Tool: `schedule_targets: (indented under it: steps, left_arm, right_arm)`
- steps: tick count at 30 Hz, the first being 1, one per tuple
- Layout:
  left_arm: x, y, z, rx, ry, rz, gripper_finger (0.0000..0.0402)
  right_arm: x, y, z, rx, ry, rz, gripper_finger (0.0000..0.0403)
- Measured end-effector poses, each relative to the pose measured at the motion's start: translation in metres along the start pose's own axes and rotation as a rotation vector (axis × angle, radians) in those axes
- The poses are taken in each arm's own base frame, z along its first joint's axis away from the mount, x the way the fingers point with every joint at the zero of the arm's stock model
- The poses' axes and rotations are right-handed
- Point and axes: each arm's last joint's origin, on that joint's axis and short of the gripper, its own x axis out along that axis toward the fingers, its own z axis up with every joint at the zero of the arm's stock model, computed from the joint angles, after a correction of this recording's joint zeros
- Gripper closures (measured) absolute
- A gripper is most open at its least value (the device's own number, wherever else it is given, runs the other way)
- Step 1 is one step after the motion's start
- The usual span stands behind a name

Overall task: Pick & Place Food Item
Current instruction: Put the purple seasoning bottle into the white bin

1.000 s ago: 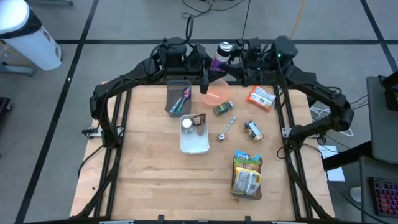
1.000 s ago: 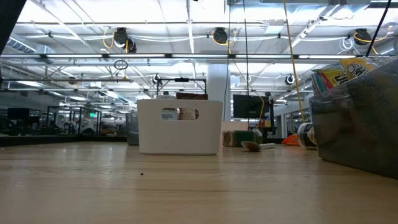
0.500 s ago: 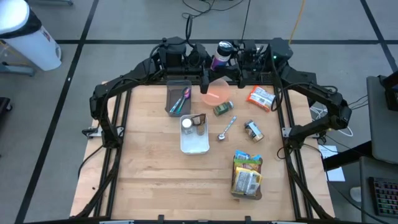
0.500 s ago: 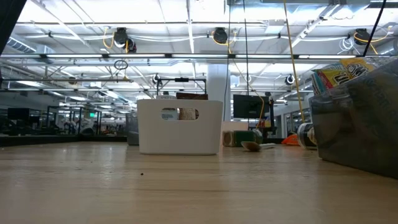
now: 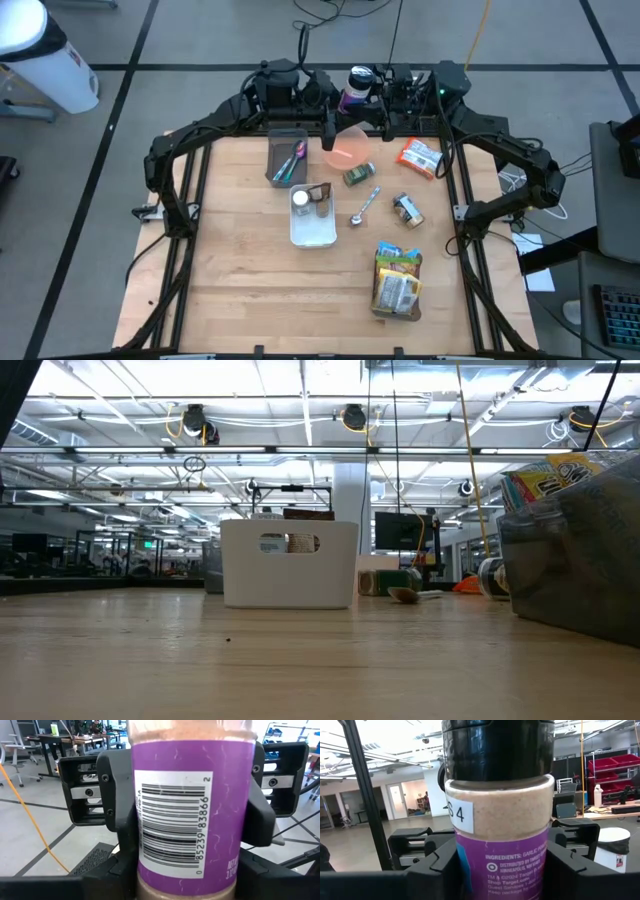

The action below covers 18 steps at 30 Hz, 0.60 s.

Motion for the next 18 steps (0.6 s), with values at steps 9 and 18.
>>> schedule_targets:
  steps: [9, 18]
  left_arm:
    - [0.0000, -0.0004, 0.0001, -0.022, 0.000, -0.019, 0.0158]
    - [-0.0001, -0.0004, 0.0002, -0.048, 0.000, -0.019, 0.0094]
  right_arm:
    - [0.0000, 0.0003, 0.0004, -0.003, -0.003, 0.005, 0.0221]
    - [-0.0004, 0.0007, 0.0021, -0.012, -0.015, 0.009, 0.0225]
